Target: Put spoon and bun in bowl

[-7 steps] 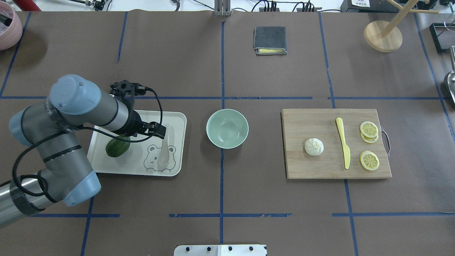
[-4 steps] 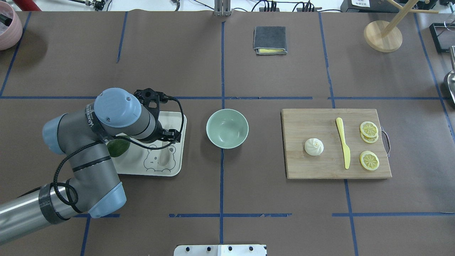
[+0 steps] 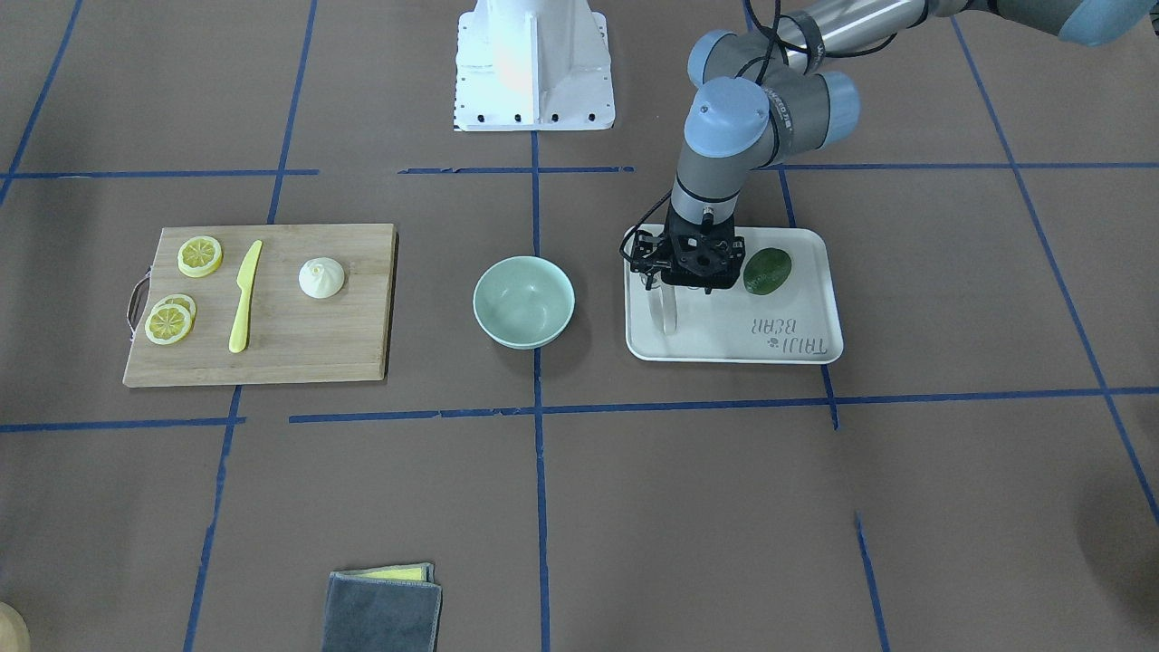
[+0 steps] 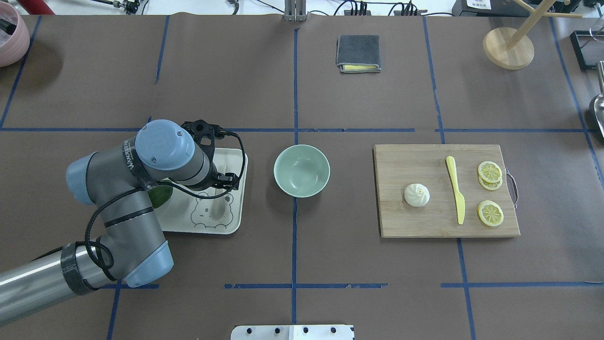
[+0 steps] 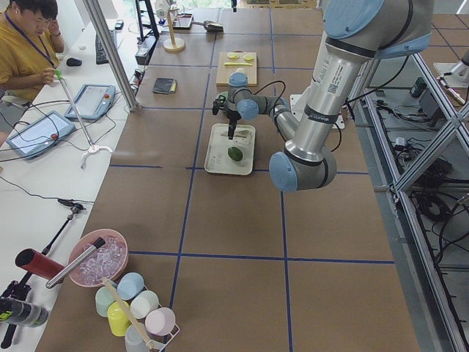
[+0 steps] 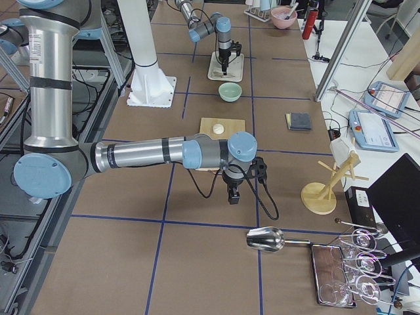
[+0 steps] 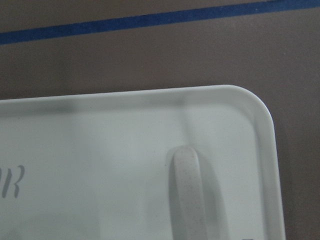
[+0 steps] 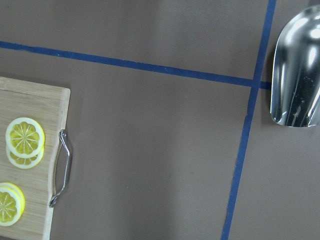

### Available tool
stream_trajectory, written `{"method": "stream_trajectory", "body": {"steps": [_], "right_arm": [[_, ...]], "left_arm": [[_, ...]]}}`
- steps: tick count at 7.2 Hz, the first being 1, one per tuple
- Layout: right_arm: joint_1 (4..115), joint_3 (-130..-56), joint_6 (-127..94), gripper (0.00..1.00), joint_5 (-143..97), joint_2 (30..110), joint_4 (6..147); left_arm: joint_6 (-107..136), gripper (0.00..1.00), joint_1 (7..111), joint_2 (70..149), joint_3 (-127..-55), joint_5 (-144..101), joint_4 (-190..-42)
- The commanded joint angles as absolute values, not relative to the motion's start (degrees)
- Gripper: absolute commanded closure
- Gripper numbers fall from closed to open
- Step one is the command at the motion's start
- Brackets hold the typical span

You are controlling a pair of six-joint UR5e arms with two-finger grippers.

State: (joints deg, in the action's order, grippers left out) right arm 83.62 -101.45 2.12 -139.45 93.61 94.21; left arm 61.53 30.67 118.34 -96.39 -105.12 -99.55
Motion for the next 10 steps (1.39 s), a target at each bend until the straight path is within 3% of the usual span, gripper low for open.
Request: {"method": "stream_trajectory", "body": {"steps": [1,7,8,9,10], "right_arm": [[83.6,-101.2,2.1,0.00,-139.6,93.6,94.2],[83.6,-100.0,2.2,0.00,-141.0,93.7,94.2],[83.6,-100.1,2.3,0.00,-141.0,93.6,94.2],[83.6,-100.1,2.3,0.00,-141.0,93.7,94.2],[83.6,-99.5,2.2,0.00,-140.9,93.6,94.2]], "left_arm": [[61.5,0.13,30.6,118.7,-96.2,-105.2,-99.8],[61.5,0.30,30.2,119.3,-94.0,-105.4,-101.5],[61.5,0.40,30.2,119.4,-94.0,-105.4,-101.4],[61.5,0.75,30.3,119.4,-94.0,-105.5,-101.4],[61.6,1.00,30.3,119.4,-94.1,-105.4,-101.5]]}}
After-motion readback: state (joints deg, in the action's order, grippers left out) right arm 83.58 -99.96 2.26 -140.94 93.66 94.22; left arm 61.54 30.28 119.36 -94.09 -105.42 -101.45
